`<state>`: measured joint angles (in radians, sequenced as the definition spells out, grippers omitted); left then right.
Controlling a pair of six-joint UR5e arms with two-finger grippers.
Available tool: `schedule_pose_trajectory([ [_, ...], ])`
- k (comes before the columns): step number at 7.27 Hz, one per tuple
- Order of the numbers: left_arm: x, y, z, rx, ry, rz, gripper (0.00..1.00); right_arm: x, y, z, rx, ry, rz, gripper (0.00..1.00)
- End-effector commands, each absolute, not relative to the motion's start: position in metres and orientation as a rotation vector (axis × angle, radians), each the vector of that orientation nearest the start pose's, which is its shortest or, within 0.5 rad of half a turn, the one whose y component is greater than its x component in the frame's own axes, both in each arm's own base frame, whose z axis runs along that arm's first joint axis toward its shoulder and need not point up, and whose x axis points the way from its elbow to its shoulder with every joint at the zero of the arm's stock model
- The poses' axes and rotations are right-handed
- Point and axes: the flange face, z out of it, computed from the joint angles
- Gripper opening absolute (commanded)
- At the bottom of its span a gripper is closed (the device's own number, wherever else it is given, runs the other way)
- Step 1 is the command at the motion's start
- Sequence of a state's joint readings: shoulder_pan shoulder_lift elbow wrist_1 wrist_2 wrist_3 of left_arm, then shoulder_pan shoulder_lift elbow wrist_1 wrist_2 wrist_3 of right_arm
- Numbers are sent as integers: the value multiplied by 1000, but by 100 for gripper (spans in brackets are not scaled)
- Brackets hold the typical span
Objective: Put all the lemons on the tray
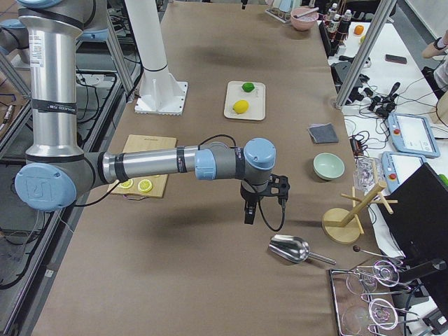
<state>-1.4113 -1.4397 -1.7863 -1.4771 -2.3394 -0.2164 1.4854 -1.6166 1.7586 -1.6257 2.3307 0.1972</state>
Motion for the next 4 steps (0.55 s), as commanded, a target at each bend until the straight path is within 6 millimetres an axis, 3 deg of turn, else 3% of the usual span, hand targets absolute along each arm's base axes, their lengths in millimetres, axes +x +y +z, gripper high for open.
schedule_pose_trajectory([
  [1, -62, -402, 674, -146, 760, -53, 98, 15, -484, 592, -21, -740, 51, 100],
  [2, -84, -392, 694, -146, 771, -64, 98, 18, -484, 587, -12, -751, 56, 100],
  [4, -92, -386, 700, -192, 765, -105, 98, 19, -481, 587, -12, -760, 58, 100],
])
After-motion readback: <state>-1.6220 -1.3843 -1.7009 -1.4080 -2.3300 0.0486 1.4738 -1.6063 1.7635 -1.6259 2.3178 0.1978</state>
